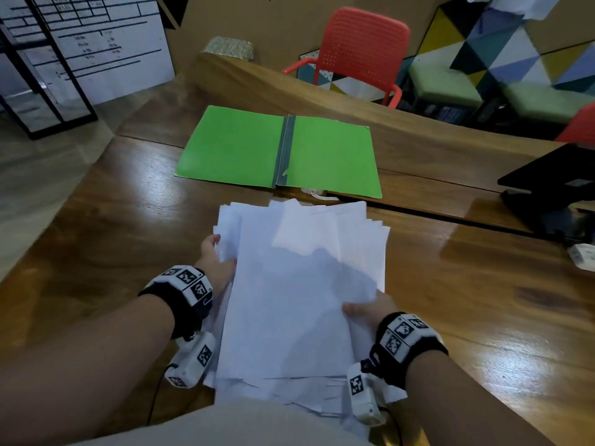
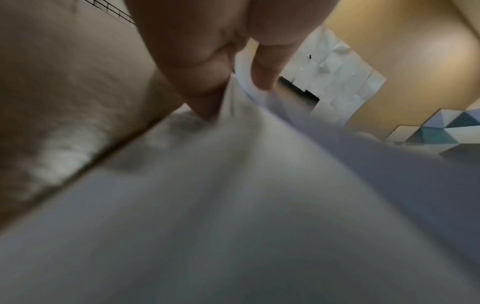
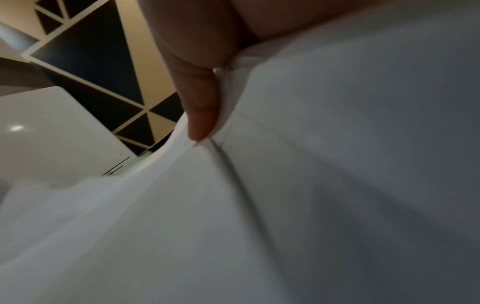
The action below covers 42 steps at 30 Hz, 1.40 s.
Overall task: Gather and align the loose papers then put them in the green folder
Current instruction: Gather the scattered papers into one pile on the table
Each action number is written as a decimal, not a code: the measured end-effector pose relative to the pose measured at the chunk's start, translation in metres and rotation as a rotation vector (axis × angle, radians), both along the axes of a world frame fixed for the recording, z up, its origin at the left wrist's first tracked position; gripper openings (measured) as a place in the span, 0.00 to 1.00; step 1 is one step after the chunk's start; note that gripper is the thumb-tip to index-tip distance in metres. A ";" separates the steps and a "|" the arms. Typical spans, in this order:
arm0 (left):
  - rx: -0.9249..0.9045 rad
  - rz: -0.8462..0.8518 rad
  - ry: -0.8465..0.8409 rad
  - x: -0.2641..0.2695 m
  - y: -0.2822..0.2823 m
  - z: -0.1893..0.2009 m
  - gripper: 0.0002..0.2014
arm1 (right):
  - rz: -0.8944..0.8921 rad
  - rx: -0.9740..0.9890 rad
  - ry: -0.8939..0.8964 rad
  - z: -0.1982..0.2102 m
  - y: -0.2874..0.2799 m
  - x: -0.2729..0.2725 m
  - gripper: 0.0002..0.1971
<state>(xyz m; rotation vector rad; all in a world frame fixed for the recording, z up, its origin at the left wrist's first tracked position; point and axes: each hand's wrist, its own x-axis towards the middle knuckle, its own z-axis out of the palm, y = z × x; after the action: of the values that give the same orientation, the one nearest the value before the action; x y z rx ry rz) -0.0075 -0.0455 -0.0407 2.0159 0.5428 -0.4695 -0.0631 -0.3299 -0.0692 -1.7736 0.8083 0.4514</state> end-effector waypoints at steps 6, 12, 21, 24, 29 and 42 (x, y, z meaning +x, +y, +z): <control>-0.237 0.323 0.060 0.000 -0.003 0.003 0.41 | -0.011 -0.067 -0.069 0.006 0.020 0.006 0.31; -0.578 0.213 0.202 -0.019 -0.011 0.005 0.38 | -0.032 -0.084 -0.114 0.012 0.019 0.002 0.20; -0.290 -0.086 0.102 -0.016 -0.005 0.008 0.40 | 0.180 -0.312 0.014 0.024 -0.027 0.003 0.26; -0.411 -0.081 0.075 -0.012 -0.002 0.008 0.36 | 0.087 -0.254 -0.075 0.025 -0.038 0.005 0.37; -0.146 0.008 0.022 -0.006 0.004 0.012 0.17 | 0.062 -0.195 0.069 0.015 -0.036 0.006 0.50; 0.092 -0.076 0.100 -0.005 -0.016 0.025 0.21 | 0.175 -0.383 0.126 0.021 0.001 0.009 0.10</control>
<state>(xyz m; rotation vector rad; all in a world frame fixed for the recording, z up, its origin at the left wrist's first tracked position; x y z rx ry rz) -0.0125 -0.0611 -0.0161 2.1156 0.5589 -0.6038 -0.0537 -0.3292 -0.0486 -2.2005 0.8736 0.5549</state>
